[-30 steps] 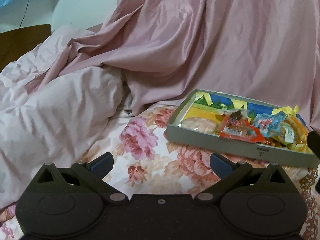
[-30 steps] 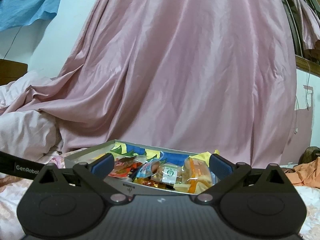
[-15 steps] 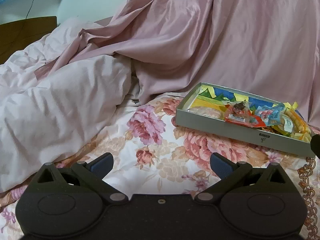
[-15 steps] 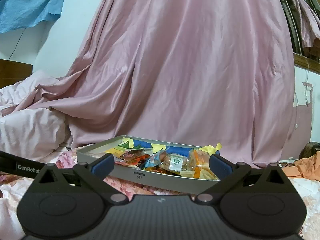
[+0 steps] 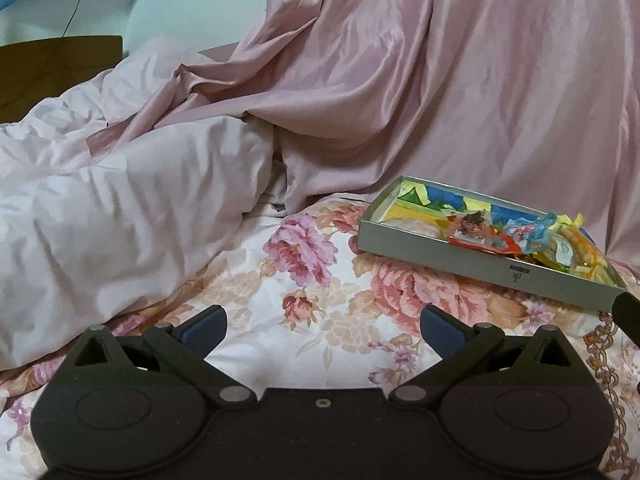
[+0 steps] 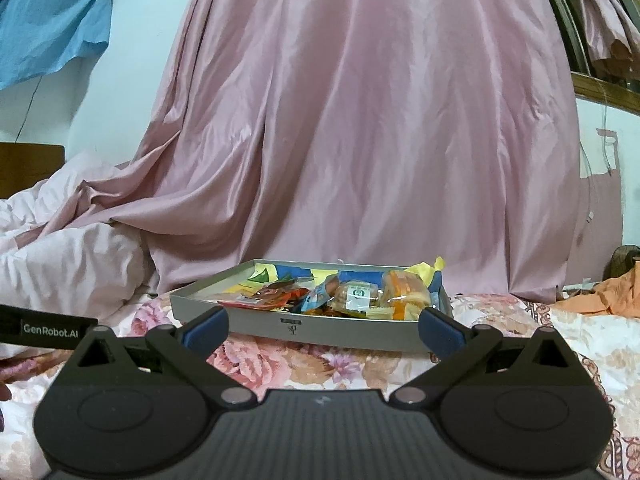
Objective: Organize snacks
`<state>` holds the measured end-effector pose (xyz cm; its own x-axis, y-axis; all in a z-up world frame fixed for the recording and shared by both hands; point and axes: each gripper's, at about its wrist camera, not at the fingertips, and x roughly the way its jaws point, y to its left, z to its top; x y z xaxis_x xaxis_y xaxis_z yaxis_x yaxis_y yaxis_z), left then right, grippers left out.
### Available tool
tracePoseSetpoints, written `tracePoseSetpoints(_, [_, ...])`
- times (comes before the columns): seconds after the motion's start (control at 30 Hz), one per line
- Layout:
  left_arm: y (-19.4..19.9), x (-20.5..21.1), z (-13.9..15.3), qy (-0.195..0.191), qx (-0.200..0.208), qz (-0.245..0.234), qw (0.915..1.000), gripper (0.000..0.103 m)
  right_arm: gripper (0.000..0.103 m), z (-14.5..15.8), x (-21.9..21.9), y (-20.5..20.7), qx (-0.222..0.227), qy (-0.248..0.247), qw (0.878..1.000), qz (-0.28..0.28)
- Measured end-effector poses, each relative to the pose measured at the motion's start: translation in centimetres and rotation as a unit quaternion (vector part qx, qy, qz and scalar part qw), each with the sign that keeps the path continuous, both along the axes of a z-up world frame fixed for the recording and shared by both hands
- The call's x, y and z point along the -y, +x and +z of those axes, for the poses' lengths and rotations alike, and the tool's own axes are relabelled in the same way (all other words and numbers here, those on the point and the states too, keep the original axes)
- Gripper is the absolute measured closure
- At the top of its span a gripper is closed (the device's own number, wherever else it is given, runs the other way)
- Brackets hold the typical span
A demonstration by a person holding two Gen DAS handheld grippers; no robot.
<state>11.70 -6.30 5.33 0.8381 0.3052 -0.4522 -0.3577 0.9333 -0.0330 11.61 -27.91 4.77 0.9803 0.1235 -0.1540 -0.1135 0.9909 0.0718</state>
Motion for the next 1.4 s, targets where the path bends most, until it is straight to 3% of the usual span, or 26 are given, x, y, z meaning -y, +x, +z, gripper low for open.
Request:
tracePoseSetpoints(0.67, [-4.5, -1.8, -0.6, 0.003, 0.038, -0.019, 0.9991, 0.001, 0.000, -0.2, -0.8, -5.5, 0.038, 0.011, 0.999, -0.027])
tracePoseSetpoints(1.1, [-8.9, -2.7, -0.4, -0.005, 0.066, -0.044, 0.9968, 0.001, 0.000, -0.2, -1.8, -7.4, 0.009, 0.010, 1.000, -0.022])
tracePoseSetpoints(1.4, [-10.2, -2.9, 0.2, -0.014, 0.071, -0.032, 0.9968, 0.001, 0.000, -0.3, -2.0, -8.1, -0.006, 0.011, 1.000, -0.018])
